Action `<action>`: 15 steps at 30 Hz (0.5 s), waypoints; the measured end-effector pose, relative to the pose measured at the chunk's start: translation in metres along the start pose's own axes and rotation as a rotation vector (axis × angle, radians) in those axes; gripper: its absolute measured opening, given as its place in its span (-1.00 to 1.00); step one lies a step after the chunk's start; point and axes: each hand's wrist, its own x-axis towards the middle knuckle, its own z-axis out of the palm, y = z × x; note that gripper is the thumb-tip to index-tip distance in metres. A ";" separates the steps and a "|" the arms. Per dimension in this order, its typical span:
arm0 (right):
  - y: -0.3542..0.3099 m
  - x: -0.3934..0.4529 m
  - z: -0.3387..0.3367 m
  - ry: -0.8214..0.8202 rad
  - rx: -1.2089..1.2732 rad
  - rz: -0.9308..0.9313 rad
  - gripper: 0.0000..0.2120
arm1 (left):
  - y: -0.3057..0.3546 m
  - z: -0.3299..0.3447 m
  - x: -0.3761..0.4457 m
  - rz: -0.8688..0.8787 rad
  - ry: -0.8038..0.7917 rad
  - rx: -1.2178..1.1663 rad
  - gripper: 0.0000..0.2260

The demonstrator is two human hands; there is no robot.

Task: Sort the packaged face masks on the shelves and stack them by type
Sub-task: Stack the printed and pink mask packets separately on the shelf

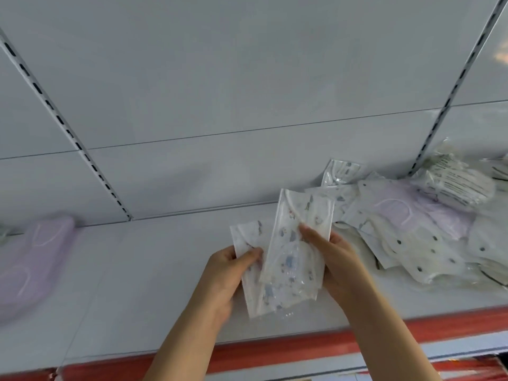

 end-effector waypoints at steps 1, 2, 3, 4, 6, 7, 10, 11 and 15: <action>-0.004 -0.001 -0.003 0.005 0.019 -0.014 -0.72 | 0.002 -0.001 -0.001 0.033 0.049 -0.004 -0.88; -0.008 -0.002 -0.007 0.003 0.039 -0.031 -0.71 | 0.003 -0.002 0.000 0.077 0.096 -0.002 -0.90; -0.013 -0.003 -0.009 -0.006 0.055 -0.045 -0.71 | 0.005 -0.002 -0.001 0.115 0.126 0.010 -0.90; -0.016 -0.004 -0.011 -0.015 0.064 -0.052 -0.71 | 0.007 -0.001 -0.002 0.141 0.137 0.015 -0.88; -0.019 -0.007 -0.009 -0.036 0.019 -0.071 -0.73 | 0.011 0.002 -0.005 0.147 0.071 0.000 -0.76; -0.018 -0.008 -0.007 -0.050 -0.044 -0.093 -0.75 | 0.012 0.004 -0.006 0.130 0.001 -0.010 -0.67; -0.011 -0.010 -0.001 -0.073 -0.281 -0.141 -0.78 | 0.012 0.012 -0.010 0.138 -0.097 0.081 -0.57; -0.010 -0.010 0.000 -0.058 -0.372 -0.159 -0.75 | 0.011 0.012 -0.010 0.163 -0.076 0.097 -0.64; -0.018 -0.012 -0.009 0.092 -0.469 -0.311 -0.59 | 0.010 0.009 -0.004 0.143 0.038 0.005 -0.79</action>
